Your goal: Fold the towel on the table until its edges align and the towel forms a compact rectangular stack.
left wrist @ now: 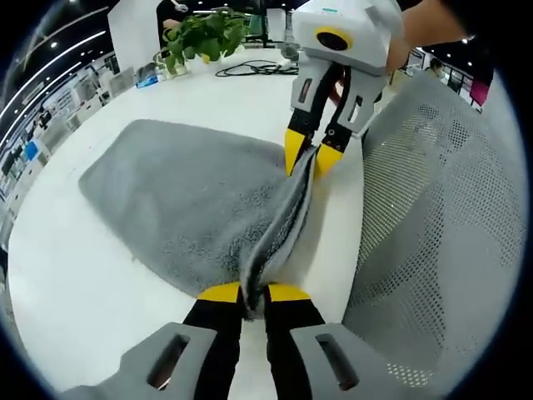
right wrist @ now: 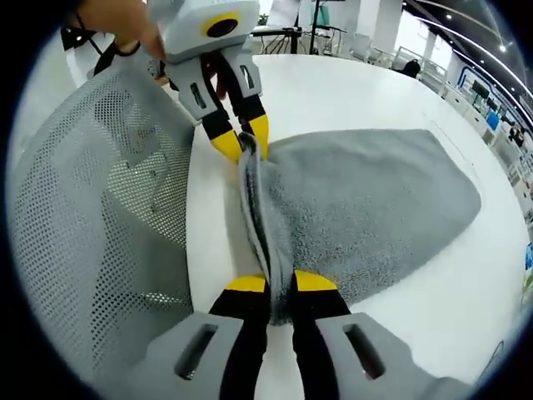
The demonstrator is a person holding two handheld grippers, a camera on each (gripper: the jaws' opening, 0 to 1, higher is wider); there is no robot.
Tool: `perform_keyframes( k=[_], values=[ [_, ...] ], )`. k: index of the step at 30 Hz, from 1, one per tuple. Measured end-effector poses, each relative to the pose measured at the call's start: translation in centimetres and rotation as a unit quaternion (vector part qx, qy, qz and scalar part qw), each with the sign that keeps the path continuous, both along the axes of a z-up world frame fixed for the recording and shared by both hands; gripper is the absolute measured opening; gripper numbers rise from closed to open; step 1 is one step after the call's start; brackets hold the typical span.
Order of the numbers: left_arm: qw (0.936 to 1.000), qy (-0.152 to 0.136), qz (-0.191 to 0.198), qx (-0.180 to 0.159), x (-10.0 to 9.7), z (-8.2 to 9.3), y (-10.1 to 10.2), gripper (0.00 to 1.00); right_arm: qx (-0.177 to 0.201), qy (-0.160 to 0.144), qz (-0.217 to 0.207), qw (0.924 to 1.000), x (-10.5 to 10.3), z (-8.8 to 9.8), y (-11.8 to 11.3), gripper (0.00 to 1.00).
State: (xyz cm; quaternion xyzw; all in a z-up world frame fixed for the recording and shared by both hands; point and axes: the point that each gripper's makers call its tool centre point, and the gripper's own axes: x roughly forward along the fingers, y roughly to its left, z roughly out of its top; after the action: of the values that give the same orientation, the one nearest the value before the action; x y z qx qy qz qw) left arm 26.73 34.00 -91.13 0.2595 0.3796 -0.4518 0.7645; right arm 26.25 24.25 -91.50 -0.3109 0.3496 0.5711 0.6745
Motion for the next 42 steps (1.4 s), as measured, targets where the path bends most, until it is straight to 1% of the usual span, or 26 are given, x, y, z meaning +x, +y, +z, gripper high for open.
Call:
perform_keyframes(
  k=[8,9,10,11,16,21,24,28,30,33,34,36,39,42],
  values=[
    [0.9998,-0.001,0.013,0.013,0.0,0.0,-0.1,0.09,0.009,0.0,-0.023,0.9997,0.2,0.1,0.0,0.07],
    [0.9998,0.001,0.012,0.018,-0.1,0.0,-0.2,0.09,0.003,-0.002,-0.018,0.9998,0.0,0.1,-0.1,0.07],
    [0.9996,-0.004,0.001,0.027,-0.3,0.0,-0.2,0.09,0.0,-0.004,-0.014,0.9999,0.0,0.2,-0.1,0.07],
    [0.9989,-0.014,-0.018,0.041,-0.5,0.1,-0.2,0.09,-0.003,-0.006,-0.009,0.9999,-0.2,0.4,-0.2,0.07],
    [0.999,-0.004,-0.013,0.041,-1.2,0.6,-0.7,0.09,-0.006,0.009,-0.013,0.9999,-0.8,1.2,-0.8,0.07],
    [0.999,-0.001,-0.006,0.043,-1.9,1.7,-0.7,0.09,0.011,0.024,-0.025,0.9993,-1.4,2.7,-0.9,0.06],
    [0.9992,-0.005,0.002,0.039,-2.0,2.9,-0.6,0.09,0.023,0.029,-0.022,0.9991,-1.9,3.5,-0.9,0.06],
    [0.9992,-0.013,0.015,0.035,-1.7,4.4,-0.3,0.09,0.047,0.045,-0.037,0.9972,-2.0,4.8,-0.6,0.06],
    [0.9991,-0.016,0.03,0.025,-1.5,5.2,-0.2,0.09,0.051,0.046,-0.039,0.9969,-2.0,5.3,-0.5,0.06],
    [0.9988,-0.021,0.039,0.021,-1.5,6.3,0.0,0.09,0.064,0.042,-0.04,0.9962,-2.1,6.7,-0.3,0.06],
    [0.9987,-0.022,0.04,0.021,-1.5,6.5,-0.1,0.09,0.066,0.042,-0.041,0.9961,-2.1,6.9,-0.3,0.06],
    [0.9985,-0.031,0.037,0.024,-1.4,6.9,-0.1,0.09,0.072,0.05,-0.052,0.9948,-2.0,7.5,-0.3,0.06],
    [0.9982,-0.038,0.04,0.023,-1.2,7.7,-0.1,0.09,0.081,0.043,-0.054,0.9944,-1.6,8.1,-0.3,0.06],
    [0.9978,-0.043,0.045,0.02,-0.9,8.4,-0.2,0.09,0.087,0.042,-0.062,0.9934,-1.2,8.8,-0.3,0.06]
  ],
)
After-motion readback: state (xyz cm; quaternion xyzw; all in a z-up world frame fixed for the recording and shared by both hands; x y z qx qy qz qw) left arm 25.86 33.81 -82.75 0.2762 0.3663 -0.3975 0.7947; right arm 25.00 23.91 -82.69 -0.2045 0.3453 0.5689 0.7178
